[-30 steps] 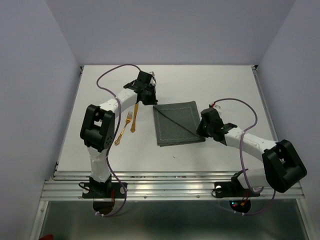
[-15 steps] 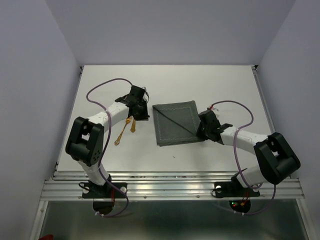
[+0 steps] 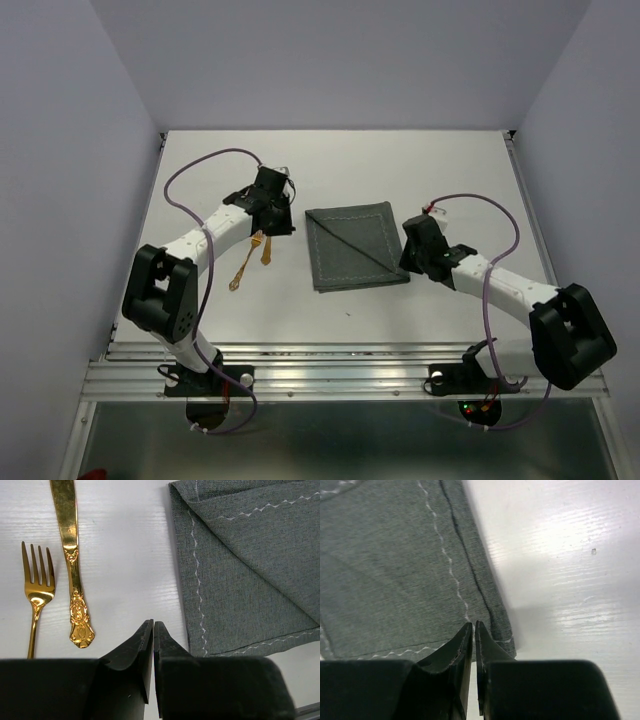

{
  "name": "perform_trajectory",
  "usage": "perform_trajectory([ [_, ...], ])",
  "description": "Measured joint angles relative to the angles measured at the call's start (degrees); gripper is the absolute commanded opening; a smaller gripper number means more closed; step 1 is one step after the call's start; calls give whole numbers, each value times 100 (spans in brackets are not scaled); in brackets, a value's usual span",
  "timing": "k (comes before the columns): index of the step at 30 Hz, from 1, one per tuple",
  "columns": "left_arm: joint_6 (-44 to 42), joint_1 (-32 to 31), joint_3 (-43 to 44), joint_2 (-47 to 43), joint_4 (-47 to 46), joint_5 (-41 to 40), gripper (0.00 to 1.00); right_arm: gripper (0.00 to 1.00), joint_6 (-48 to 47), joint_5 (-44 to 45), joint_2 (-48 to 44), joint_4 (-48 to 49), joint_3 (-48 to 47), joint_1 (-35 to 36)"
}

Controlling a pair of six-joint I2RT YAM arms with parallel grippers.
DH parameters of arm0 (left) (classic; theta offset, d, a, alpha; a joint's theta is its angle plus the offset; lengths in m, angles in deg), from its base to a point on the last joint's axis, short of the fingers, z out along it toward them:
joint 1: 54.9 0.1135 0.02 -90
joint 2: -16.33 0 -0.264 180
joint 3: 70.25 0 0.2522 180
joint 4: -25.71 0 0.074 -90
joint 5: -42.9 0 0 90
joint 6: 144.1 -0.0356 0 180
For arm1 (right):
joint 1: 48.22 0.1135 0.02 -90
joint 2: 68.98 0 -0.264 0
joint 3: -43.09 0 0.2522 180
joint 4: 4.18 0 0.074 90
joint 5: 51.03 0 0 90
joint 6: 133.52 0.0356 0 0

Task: Fold the napkin into a case and place the utensils inside
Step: Pick up the upper triangle-folded napkin from the center of the board.

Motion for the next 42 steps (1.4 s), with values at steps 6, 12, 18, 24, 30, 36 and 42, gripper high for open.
perform_trajectory([
  [6, -15, -4, 0, -131, 83, -37, 17, 11, 0, 140, 675, -168, -9, 0],
  [12, -55, -4, 0, -396, 177, -70, 17, 9, 2, -2, 949, -15, -15, 9],
  [18, -70, -28, 0, -553, 184, -76, 17, 9, 341, -245, 953, 310, 94, 623],
  [24, -160, -275, 9, -551, 223, -238, 31, 11, 675, -487, 1163, 372, -114, 1408],
  [30, -254, -778, 87, -549, 310, -645, 49, 37, 737, -247, 498, 289, -151, 1460],
  [36, -190, -1661, 306, -203, 348, -964, 50, 46, 492, -205, -256, 216, -181, 249],
  [42, -103, -2629, 883, 619, 415, -1244, 57, 48, 125, -758, -275, 136, 15, -1558],
])
